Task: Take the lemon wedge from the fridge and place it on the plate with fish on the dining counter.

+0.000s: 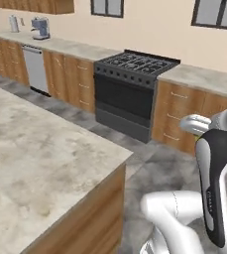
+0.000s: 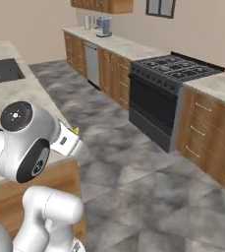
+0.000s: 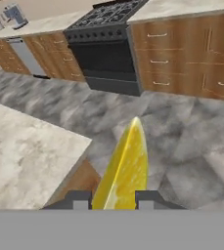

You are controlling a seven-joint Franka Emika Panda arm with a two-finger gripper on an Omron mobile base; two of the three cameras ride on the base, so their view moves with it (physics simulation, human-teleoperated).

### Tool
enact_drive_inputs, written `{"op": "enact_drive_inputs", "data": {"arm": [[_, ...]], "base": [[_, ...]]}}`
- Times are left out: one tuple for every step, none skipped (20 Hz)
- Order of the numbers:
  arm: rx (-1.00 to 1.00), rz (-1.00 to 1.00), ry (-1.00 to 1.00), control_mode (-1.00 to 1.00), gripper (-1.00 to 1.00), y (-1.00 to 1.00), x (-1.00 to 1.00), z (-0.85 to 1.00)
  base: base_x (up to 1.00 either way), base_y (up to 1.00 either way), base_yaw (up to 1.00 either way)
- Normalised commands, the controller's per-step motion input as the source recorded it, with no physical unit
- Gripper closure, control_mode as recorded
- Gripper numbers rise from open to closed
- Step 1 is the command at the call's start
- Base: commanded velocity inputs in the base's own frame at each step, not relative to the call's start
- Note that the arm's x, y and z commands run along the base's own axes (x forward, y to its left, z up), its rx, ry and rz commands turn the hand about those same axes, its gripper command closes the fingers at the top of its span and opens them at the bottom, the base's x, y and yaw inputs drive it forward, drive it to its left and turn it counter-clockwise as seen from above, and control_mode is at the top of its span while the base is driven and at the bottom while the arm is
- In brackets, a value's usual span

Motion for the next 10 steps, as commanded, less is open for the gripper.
{"op": "enact_drive_inputs", "data": {"arm": [[0.00,0.00,0.00,1.00,1.00,0.00,0.00,0.00],[0.00,0.00,0.00,1.00,1.00,0.00,0.00,0.00],[0.00,0.00,0.00,1.00,1.00,0.00,0.00,0.00],[0.00,0.00,0.00,1.00,1.00,0.00,0.00,0.00],[0.00,0.00,0.00,1.00,1.00,0.00,0.00,0.00],[0.00,0.00,0.00,1.00,1.00,0.00,0.00,0.00],[0.00,0.00,0.00,1.00,1.00,0.00,0.00,0.00],[0.00,0.00,0.00,1.00,1.00,0.00,0.00,0.00],[0.00,0.00,0.00,1.00,1.00,0.00,0.00,0.00],[0.00,0.00,0.00,1.00,1.00,0.00,0.00,0.00]], "base": [[0.00,0.11,0.97],[0.00,0.11,0.98],[0.00,0.11,0.99],[0.00,0.12,0.99],[0.00,0.11,0.99],[0.00,0.11,0.99],[0.00,0.22,0.97],[-0.05,0.69,0.83],[-0.10,0.86,0.77],[-0.16,1.00,0.69]]}}
